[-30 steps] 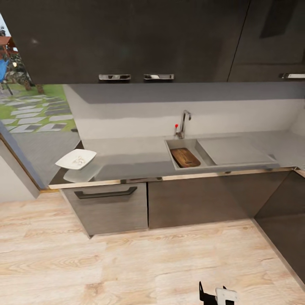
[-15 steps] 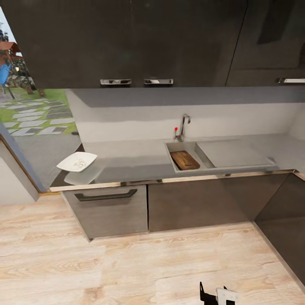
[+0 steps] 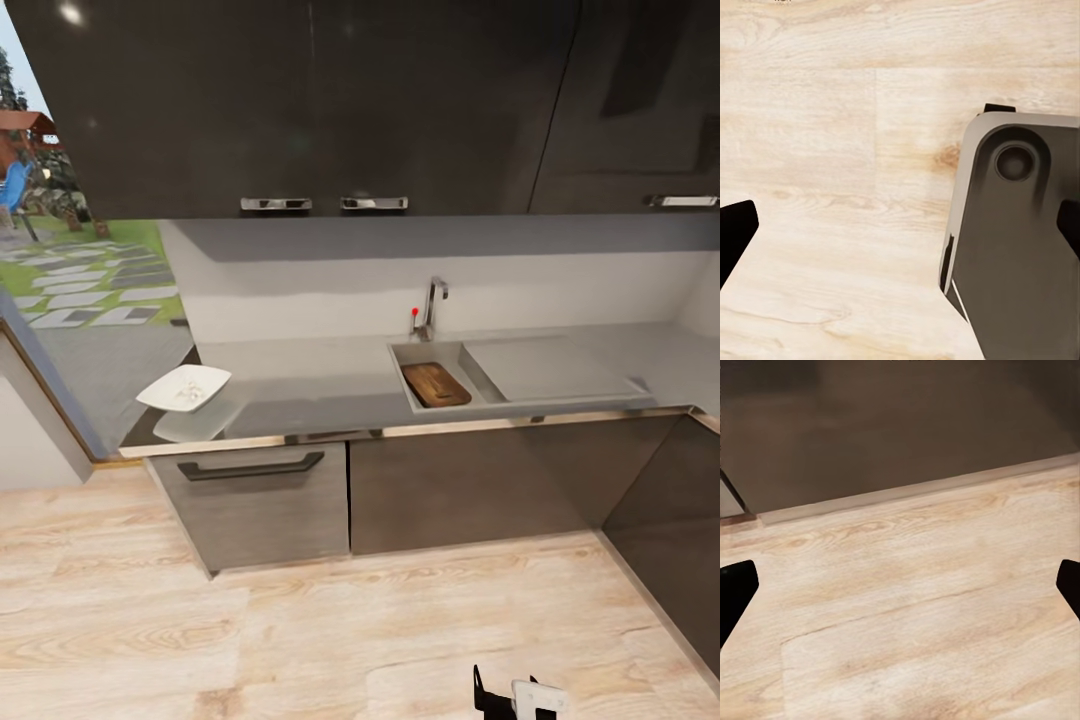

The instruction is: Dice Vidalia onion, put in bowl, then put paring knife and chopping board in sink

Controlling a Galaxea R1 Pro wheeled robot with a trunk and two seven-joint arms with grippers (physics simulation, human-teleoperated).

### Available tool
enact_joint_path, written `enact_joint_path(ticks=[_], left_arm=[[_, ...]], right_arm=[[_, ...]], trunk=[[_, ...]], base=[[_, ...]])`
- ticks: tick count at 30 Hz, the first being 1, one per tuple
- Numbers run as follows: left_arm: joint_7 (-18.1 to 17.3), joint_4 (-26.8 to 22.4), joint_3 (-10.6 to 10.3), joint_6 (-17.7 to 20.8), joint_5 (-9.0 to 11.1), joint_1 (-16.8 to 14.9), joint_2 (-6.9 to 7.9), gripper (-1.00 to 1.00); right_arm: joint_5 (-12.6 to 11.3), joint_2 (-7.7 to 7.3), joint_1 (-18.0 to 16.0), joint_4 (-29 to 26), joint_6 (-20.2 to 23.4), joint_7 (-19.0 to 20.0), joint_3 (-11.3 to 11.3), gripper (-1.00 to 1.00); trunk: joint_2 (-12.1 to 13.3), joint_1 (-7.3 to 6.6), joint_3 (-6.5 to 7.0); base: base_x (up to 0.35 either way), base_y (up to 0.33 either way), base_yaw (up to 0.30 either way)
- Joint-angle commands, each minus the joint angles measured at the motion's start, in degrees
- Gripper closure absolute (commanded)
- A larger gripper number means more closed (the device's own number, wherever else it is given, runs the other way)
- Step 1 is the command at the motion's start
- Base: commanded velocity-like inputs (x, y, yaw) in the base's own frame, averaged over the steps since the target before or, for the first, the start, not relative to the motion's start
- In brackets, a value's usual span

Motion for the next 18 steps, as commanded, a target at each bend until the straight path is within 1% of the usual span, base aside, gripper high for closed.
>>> enact_joint_path(ticks=[1, 18], left_arm=[[0.0, 0.2, -0.5, -0.4, 0.4, -0.1, -0.02, -1.0], [0.0, 0.2, -0.5, -0.4, 0.4, -0.1, -0.02, -1.0]], right_arm=[[0.6, 0.03, 0.0, 0.0, -0.1, -0.5, -0.2, -1.0], [0.6, 0.03, 0.0, 0.0, -0.1, -0.6, -0.2, -1.0]], trunk=[[-0.1, 0.04, -0.02], [-0.1, 0.04, 1.52]], base=[[0.0, 0.0, 0.0], [0.0, 0.0, 0.0]])
